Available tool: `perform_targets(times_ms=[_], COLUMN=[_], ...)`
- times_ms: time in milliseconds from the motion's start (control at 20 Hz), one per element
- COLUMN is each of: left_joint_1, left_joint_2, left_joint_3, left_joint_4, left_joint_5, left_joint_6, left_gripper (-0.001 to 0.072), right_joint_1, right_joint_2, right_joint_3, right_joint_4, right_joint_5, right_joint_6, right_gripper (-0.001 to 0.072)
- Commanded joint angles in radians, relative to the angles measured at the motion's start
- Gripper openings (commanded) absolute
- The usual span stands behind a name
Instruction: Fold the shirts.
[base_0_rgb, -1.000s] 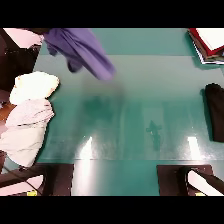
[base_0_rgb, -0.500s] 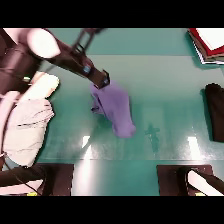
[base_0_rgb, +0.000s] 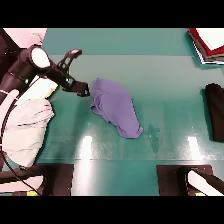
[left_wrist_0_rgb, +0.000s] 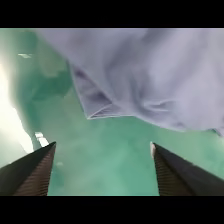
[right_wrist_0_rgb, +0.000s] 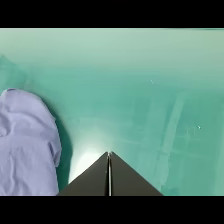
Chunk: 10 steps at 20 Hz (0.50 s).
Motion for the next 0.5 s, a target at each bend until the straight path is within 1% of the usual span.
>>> perform_targets(times_ms=[0,50,200,300,450], left_joint_1=[0.064,0.064,0.064,0.064,0.063], left_joint_2=[-0.013,-0.044,-0.155,-0.227,-0.317], left_joint_3=[-0.188,-0.194,-0.183,-0.142,-0.056], left_joint_4=[-0.164,-0.210,-0.339,-0.378,-0.421], left_joint_5=[0.250,0.304,0.399,0.419,0.416], left_joint_6=[0.054,0.057,0.097,0.097,0.096], left_gripper=[0.0706,0.0706,0.0706,0.0706,0.0706], right_joint_1=[0.001,0.001,0.001,0.002,0.002], right_joint_2=[-0.001,-0.001,0.000,-0.001,0.000], right_joint_3=[0.001,0.001,0.001,0.000,0.000], right_joint_4=[0.000,0.000,0.000,0.000,0.001], right_joint_5=[0.003,0.002,0.017,0.026,0.028], right_joint_6=[0.000,0.000,0.000,0.000,0.001], right_gripper=[0.0016,0.0016,0.0016,0.0016,0.0017])
